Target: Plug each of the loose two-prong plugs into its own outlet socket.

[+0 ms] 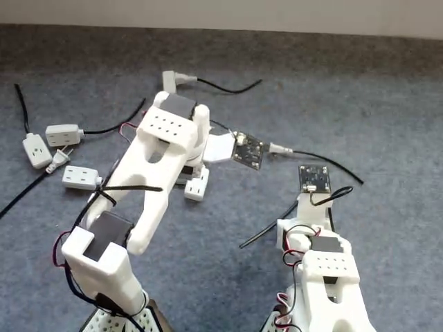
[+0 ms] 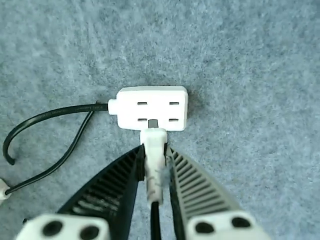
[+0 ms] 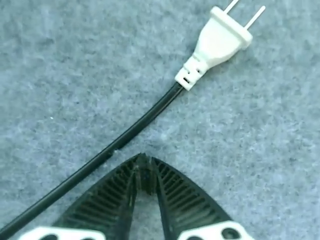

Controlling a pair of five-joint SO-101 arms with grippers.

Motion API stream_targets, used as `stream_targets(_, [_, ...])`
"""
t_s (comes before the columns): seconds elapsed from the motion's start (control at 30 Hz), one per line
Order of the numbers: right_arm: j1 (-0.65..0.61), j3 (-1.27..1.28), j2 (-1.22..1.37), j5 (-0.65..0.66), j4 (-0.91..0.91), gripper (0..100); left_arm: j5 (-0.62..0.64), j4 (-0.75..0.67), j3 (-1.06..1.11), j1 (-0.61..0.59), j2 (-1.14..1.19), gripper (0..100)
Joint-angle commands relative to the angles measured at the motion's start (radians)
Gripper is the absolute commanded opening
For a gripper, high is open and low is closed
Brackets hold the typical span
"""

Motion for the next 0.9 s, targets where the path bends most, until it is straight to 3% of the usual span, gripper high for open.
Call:
stream_targets(0.0, [-0.013, -0.005, -0.019, -0.002, -0.021, 0.7, -0.147, 0.018, 0.021, 0.033, -0.004, 1])
stream_targets(0.37, [-0.013, -0.005, -0.019, -0.002, -0.021, 0.7, -0.149, -0.149, 0.182, -0.019, -0.004, 1])
stream_targets(0.87, [-0.013, -0.005, -0.019, -0.002, -0.021, 0.7, -0.149, -0.068, 0.056, -0.021, -0.048, 1])
